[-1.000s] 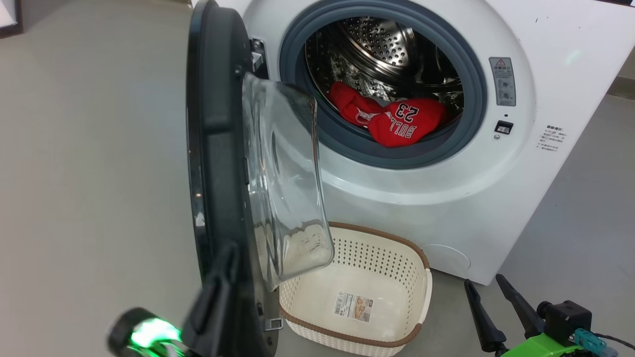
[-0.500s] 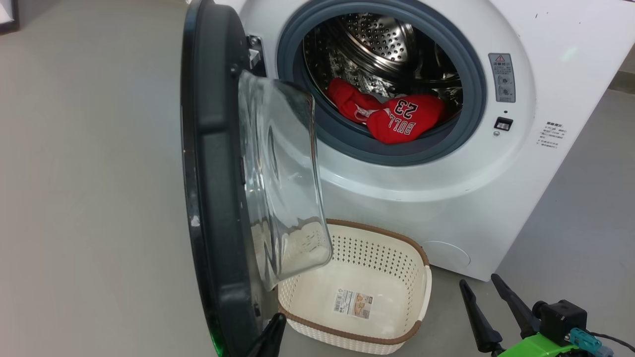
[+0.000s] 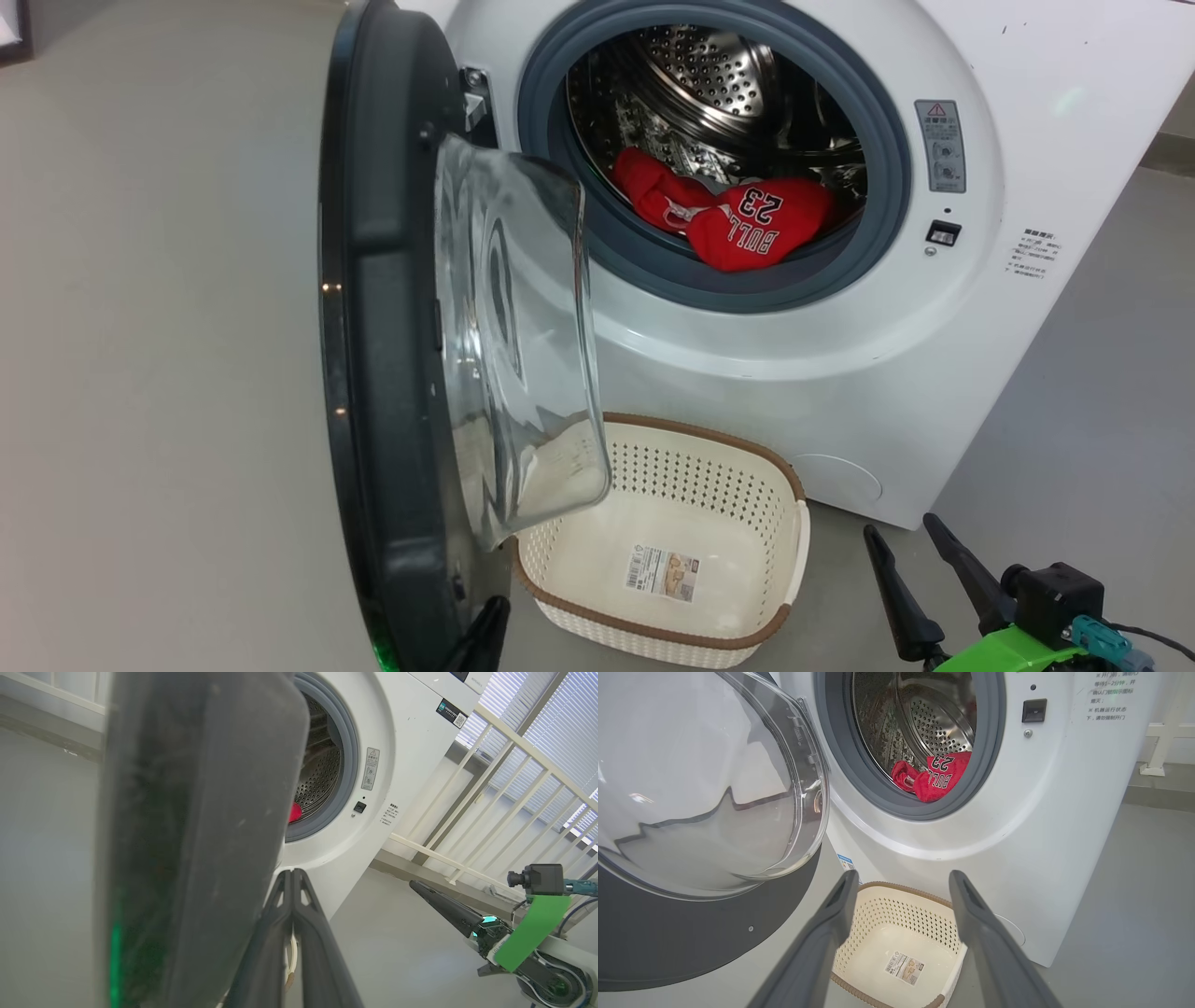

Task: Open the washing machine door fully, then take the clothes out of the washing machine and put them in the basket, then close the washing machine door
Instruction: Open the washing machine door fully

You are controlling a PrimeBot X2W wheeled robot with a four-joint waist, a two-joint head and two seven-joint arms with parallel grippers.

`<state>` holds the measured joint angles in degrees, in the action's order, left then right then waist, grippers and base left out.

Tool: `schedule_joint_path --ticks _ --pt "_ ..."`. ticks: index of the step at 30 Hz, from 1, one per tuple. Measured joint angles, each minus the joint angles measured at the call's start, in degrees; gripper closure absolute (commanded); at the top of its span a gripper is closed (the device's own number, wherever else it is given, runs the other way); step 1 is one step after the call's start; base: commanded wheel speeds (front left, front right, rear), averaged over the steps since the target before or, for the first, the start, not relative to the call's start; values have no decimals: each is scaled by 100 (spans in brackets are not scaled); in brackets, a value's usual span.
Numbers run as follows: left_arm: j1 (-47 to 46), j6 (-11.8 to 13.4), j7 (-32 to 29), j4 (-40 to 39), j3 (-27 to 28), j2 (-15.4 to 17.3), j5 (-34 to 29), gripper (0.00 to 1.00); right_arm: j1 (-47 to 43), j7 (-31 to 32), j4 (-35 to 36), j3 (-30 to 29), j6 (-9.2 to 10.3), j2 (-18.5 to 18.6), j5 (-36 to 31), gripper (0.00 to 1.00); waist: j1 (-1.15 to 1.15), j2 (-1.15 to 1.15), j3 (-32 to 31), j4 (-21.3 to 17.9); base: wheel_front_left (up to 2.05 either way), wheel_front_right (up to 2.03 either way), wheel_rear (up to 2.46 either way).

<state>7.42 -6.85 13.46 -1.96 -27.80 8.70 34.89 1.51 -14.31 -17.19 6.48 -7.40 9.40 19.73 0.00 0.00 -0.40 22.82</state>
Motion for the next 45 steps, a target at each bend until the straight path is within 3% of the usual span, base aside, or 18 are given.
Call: schedule_joint_path --ticks 19,30,45 --pt "49 566 52 175 1146 216 -29 100 -1 0 84 13 0 -4 0 0 0 0 0 133 0 0 0" --pt "-360 547 75 795 2292 233 -146 100 153 0 122 36 0 34 -11 0 0 0 156 124 0 0 0" --pt "-1356 144 83 2017 3643 213 -576 100 396 -1 130 67 0 148 -185 0 0 0 507 21 0 0 0"
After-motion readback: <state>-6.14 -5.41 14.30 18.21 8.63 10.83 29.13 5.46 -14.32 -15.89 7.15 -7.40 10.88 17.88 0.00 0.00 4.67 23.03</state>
